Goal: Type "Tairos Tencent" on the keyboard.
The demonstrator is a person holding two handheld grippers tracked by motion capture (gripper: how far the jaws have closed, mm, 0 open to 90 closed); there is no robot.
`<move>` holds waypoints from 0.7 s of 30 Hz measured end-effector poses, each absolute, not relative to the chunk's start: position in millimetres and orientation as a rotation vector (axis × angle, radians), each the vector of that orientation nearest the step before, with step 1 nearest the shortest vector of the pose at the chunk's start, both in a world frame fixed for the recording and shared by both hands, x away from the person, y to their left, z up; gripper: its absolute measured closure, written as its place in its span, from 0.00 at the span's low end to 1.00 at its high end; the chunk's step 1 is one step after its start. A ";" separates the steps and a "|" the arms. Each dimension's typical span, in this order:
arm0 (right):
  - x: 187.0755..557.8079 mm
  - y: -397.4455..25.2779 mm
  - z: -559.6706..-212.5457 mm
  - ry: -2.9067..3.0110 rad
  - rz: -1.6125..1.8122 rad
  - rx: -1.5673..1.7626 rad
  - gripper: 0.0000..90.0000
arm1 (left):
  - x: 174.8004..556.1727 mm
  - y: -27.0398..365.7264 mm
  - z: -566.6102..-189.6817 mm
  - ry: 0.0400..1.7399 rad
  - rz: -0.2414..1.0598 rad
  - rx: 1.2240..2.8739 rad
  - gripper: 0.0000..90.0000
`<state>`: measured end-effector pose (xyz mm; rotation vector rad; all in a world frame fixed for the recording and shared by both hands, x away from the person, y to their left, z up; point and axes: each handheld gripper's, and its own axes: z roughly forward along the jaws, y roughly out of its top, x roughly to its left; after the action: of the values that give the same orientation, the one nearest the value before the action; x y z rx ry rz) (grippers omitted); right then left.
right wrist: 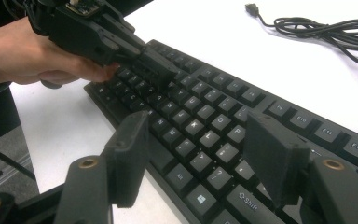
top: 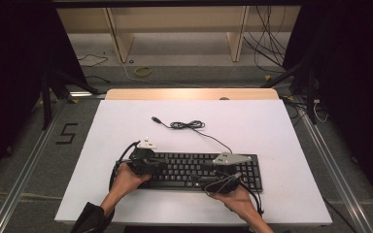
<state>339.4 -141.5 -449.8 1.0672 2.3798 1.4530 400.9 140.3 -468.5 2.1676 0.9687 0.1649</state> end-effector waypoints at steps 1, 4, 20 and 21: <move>339.2 -142.0 -449.7 2.381 1.451 1.071 0.46 | 401.2 139.7 -470.2 0.967 0.161 2.171 0.99; 339.0 -143.1 -449.8 2.379 1.448 1.071 0.46 | 401.0 138.2 -472.2 0.966 0.158 2.184 0.99; 338.7 -150.0 -449.7 2.360 1.453 1.088 0.46 | 399.1 143.7 -465.1 0.989 0.161 2.125 0.93; 338.8 -150.7 -449.5 2.359 1.451 1.091 0.46 | 398.4 144.5 -463.3 0.987 0.154 2.115 0.92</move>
<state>338.8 -150.7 -449.5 1.0906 2.3588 1.4508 398.4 144.5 -463.3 2.1155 0.9865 0.1535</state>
